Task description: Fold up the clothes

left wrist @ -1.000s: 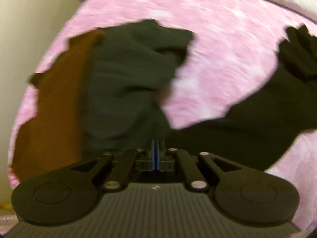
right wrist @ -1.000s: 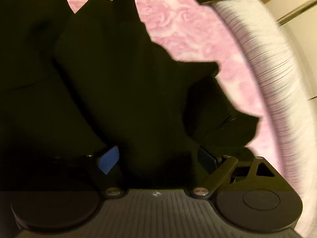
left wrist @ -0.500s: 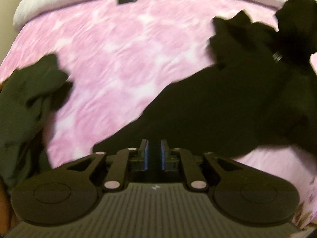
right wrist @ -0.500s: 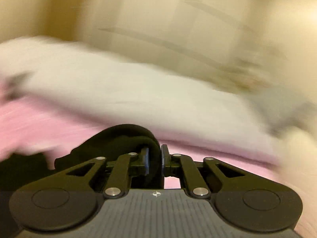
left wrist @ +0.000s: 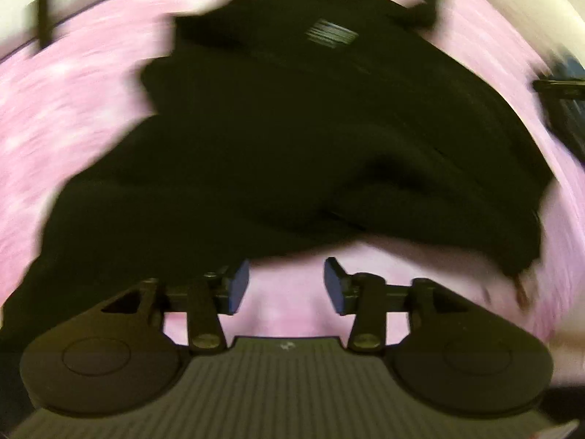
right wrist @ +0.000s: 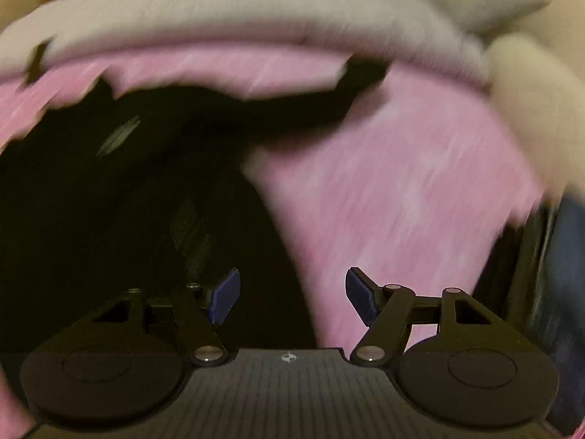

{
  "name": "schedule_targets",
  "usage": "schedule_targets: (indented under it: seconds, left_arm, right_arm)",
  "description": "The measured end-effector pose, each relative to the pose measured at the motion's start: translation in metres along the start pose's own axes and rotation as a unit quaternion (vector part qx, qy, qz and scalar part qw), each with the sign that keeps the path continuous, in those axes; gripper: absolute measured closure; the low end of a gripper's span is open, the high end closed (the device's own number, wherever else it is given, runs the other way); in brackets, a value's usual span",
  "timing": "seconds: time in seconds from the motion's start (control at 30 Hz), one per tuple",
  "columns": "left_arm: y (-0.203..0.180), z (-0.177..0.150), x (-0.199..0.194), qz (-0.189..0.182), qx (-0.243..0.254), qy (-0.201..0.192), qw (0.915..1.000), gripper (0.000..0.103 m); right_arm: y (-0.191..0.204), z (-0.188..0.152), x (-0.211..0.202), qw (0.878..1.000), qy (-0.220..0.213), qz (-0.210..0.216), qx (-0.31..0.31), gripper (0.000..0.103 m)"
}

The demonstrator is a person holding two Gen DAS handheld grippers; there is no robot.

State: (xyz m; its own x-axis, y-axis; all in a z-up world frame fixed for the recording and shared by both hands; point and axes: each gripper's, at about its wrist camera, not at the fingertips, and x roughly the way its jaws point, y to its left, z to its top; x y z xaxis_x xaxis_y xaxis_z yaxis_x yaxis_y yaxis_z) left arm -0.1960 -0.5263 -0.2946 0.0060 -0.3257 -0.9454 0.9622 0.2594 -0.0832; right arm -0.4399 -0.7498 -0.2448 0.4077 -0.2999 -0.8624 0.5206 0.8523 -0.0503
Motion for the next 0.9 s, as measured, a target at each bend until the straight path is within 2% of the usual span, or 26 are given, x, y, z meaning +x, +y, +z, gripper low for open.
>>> schedule_targets:
  seconds: [0.03,0.1,0.13,0.2,0.33,0.43,0.47,0.53,0.57,0.6,0.73,0.9]
  left_arm:
    - [-0.015,-0.004,0.005,-0.006,0.016,0.007,0.9998,0.056]
    - [-0.039,-0.012,0.013,-0.023,0.034,0.019,0.999,0.056]
    - [-0.049,-0.015,0.017,-0.029,0.04,0.023,0.9985,0.056]
    - [-0.063,-0.02,0.021,-0.037,0.05,0.027,0.9977,0.056]
    - [-0.079,-0.029,0.023,-0.042,0.068,0.023,0.9965,0.056]
    - [-0.081,-0.036,0.017,-0.049,0.077,0.011,0.9957,0.052]
    - [-0.08,-0.04,0.015,-0.054,0.081,0.004,0.9952,0.052]
    - [-0.081,-0.049,0.012,-0.055,0.097,-0.002,0.9937,0.051]
    - [-0.08,-0.053,0.011,-0.054,0.107,-0.004,0.9928,0.051]
    - [-0.082,-0.057,0.009,-0.054,0.111,-0.009,0.9923,0.051]
    - [-0.096,-0.068,0.0,-0.063,0.108,-0.033,0.9916,0.051]
    - [-0.113,-0.081,-0.011,-0.073,0.105,-0.063,0.9898,0.049]
  right_arm:
    - [0.008,-0.025,-0.006,1.0,0.016,0.021,-0.007,0.036]
    - [0.031,-0.045,-0.005,0.999,0.021,0.028,-0.039,0.033]
    - [0.042,-0.054,-0.004,0.998,0.022,0.031,-0.055,0.023]
    - [0.065,-0.073,-0.001,0.995,0.026,0.036,-0.088,0.017]
    - [0.11,-0.109,0.004,0.987,0.032,0.046,-0.154,0.019]
    - [0.113,-0.123,0.026,0.992,0.024,0.016,-0.126,0.022]
    - [0.114,-0.128,0.032,0.993,0.017,0.009,-0.117,0.026]
    - [0.109,-0.125,0.036,0.995,0.016,0.005,-0.095,0.056]
    - [0.106,-0.122,0.038,0.996,0.015,0.003,-0.083,0.065]
    - [0.099,-0.116,0.033,0.998,0.017,0.007,-0.061,0.084]
    - [0.062,-0.086,-0.007,0.998,0.027,0.046,0.028,0.091]
    - [0.018,-0.048,-0.063,0.989,0.046,0.133,0.039,0.093]
